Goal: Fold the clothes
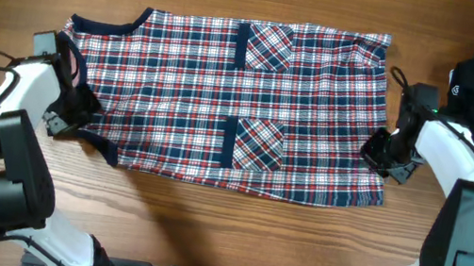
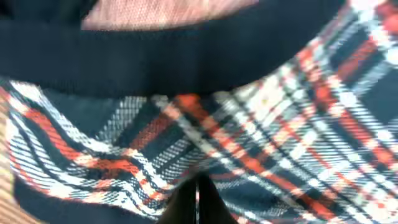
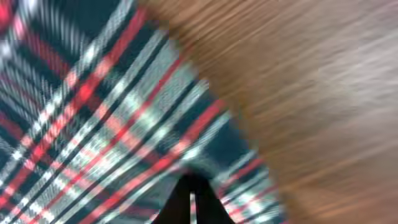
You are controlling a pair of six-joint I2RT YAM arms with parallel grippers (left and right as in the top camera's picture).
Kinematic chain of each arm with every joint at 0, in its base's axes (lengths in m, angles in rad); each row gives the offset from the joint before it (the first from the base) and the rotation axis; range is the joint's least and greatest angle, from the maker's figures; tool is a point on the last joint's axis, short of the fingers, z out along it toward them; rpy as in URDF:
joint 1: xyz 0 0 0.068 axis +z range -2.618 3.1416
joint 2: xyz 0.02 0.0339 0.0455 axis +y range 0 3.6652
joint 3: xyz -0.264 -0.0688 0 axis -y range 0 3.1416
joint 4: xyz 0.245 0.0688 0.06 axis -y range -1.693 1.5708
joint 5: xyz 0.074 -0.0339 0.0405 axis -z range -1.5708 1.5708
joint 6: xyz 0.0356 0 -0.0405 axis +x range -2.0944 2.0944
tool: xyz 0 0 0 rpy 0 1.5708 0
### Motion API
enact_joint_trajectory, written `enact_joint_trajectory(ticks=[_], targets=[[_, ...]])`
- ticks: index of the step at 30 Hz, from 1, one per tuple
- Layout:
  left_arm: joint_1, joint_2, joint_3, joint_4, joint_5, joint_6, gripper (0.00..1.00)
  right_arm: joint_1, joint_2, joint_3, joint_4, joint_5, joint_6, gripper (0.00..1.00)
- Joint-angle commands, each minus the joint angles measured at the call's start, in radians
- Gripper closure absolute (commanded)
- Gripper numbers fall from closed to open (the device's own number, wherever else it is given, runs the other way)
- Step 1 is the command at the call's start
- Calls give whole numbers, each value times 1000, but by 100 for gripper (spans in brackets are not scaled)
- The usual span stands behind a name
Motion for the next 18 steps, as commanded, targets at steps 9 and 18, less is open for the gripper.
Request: enact_joint_trajectory(ticks=[9,18], targets=[[-156,-92,121,102,-21,68,96,-8,-219,84,336,-383,-210,69],[-312,-66,121,383,58,145,96,196,71,363,446,-148,-317,83]])
